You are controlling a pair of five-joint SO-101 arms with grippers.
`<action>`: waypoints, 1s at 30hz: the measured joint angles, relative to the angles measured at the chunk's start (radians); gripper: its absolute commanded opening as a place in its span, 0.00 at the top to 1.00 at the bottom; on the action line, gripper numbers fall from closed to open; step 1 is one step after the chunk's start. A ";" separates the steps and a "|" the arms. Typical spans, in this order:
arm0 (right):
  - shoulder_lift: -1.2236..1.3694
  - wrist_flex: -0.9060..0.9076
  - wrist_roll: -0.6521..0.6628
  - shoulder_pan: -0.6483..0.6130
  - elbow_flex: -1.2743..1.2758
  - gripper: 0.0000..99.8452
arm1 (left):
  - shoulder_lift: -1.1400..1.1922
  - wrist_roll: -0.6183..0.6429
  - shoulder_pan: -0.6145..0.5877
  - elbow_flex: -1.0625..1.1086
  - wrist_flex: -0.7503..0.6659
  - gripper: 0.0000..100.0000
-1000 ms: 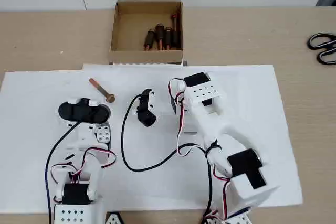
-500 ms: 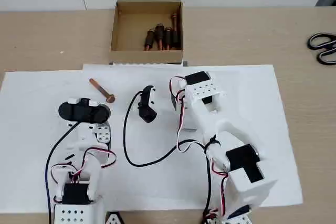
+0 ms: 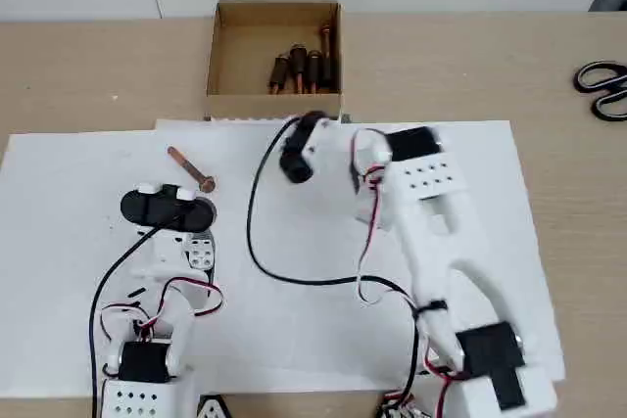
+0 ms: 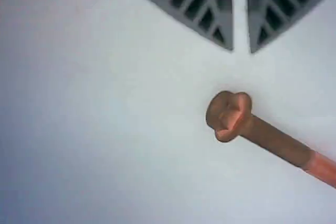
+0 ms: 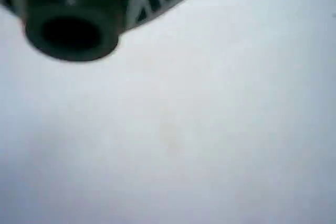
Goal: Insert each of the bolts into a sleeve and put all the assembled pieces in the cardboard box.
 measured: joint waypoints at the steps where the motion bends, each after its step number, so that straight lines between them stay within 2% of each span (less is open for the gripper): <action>1: -0.026 0.018 -0.032 0.018 0.000 1.00 | 0.000 0.000 0.000 0.000 0.012 0.99; 6: -0.124 0.132 -0.190 0.100 0.000 1.00 | 0.000 -0.060 0.000 -0.014 0.083 0.99; 12: -0.222 0.262 -0.276 0.186 0.000 1.00 | 0.000 -0.172 -0.002 -0.146 0.189 0.99; 16: -0.276 0.305 -0.341 0.222 0.015 1.00 | 0.000 -0.195 -0.002 -0.242 0.281 0.99; 24: -0.419 0.315 -0.416 0.269 0.207 1.00 | 0.006 -0.196 -0.002 -0.404 0.397 0.99; 30: -0.514 0.313 -0.422 0.356 0.307 1.00 | 0.233 -0.196 -0.002 -0.657 0.468 0.99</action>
